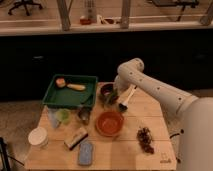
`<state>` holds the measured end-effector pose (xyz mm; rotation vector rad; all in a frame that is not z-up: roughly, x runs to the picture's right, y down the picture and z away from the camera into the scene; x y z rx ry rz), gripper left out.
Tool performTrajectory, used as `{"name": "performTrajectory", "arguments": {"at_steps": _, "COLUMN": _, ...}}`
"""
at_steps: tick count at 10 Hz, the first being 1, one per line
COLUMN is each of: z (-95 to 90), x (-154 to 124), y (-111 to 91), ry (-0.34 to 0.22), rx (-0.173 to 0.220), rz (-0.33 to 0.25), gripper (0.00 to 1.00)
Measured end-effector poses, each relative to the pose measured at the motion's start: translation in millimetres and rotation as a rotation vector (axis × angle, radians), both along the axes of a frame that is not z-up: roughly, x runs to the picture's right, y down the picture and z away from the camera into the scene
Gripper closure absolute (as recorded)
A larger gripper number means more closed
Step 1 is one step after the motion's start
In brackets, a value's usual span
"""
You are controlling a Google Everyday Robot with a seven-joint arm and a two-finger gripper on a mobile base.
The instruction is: Place pepper in purple bowl
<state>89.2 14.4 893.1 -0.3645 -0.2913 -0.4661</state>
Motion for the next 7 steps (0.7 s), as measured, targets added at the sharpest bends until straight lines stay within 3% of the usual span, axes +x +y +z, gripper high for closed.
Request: {"name": "performTrajectory", "arguments": {"at_steps": 7, "z": 3.9, "x": -17, "y": -16, "ry": -0.058, "rx": -0.029, "rz": -0.043, "gripper": 1.00}}
